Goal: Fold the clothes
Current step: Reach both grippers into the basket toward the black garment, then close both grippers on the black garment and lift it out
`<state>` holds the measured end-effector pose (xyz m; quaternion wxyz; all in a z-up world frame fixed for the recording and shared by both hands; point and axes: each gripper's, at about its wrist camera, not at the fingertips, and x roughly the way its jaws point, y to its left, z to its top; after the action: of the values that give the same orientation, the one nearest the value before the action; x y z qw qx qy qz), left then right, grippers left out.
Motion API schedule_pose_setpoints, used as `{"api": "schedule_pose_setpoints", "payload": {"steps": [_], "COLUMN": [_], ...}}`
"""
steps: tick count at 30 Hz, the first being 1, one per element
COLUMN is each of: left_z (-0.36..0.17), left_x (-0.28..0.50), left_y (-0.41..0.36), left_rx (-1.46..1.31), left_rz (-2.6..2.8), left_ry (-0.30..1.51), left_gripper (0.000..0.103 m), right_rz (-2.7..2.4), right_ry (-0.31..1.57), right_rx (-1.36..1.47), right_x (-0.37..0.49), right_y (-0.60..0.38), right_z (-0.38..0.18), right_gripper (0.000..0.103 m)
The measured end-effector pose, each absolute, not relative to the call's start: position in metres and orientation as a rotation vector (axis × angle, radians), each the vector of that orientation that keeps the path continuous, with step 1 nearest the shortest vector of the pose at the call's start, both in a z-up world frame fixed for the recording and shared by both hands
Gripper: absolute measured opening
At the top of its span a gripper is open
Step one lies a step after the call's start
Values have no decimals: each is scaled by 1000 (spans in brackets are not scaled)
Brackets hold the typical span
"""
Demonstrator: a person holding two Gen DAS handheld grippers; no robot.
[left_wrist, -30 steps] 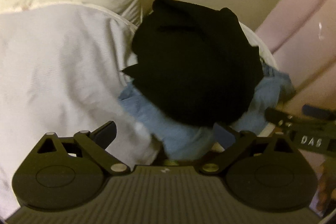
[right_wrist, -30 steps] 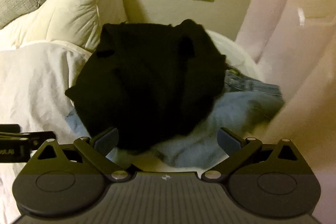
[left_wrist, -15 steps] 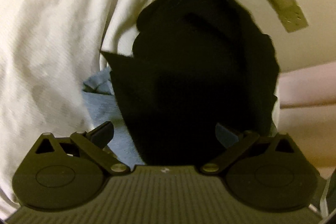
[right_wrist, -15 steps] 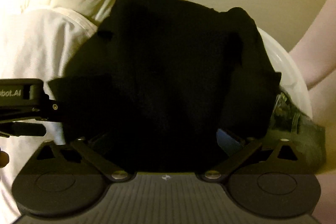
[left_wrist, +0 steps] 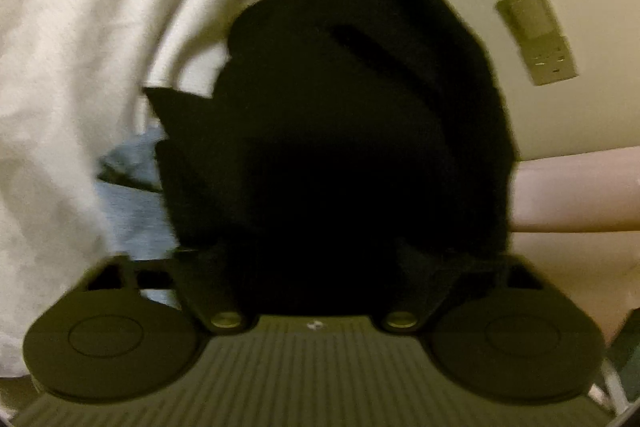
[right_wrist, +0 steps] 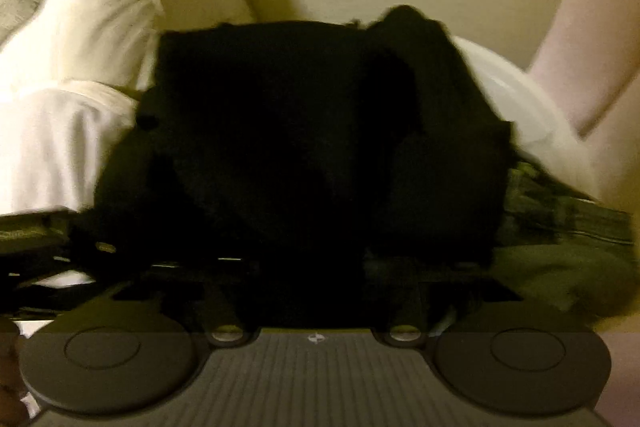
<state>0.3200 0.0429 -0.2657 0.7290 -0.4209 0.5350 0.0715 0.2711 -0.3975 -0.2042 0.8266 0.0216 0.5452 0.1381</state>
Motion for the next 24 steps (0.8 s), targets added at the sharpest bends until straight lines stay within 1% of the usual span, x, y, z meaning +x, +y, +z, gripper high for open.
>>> {"api": "schedule_pose_setpoints", "payload": {"steps": [1, 2, 5, 7, 15, 20, 24], "left_z": [-260, -250, -222, -203, -126, -80, -44], "left_x": [321, 323, 322, 317, 285, 229, 160], "left_y": [43, 41, 36, 37, 74, 102, 124], "left_rx": [-937, -906, -807, -796, -787, -798, -814], "left_rz": [135, 126, 99, 87, 141, 217, 318], "left_ry": [1155, 1134, 1078, 1019, 787, 628, 492], "left_gripper": [21, 16, 12, 11, 8, 8, 8], "right_rz": [309, 320, 369, 424, 673, 855, 1040], "right_ry": [1118, 1081, 941, 841, 605, 494, 423], "right_rx": [49, 56, 50, 27, -7, 3, -1], "right_x": [268, 264, 256, 250, 236, 215, 174], "right_y": [-397, -397, -392, -382, -337, -300, -258], "right_z": [-193, -182, -139, -108, -14, 37, 72], "right_gripper": [23, 23, 22, 21, 21, 21, 21]}}
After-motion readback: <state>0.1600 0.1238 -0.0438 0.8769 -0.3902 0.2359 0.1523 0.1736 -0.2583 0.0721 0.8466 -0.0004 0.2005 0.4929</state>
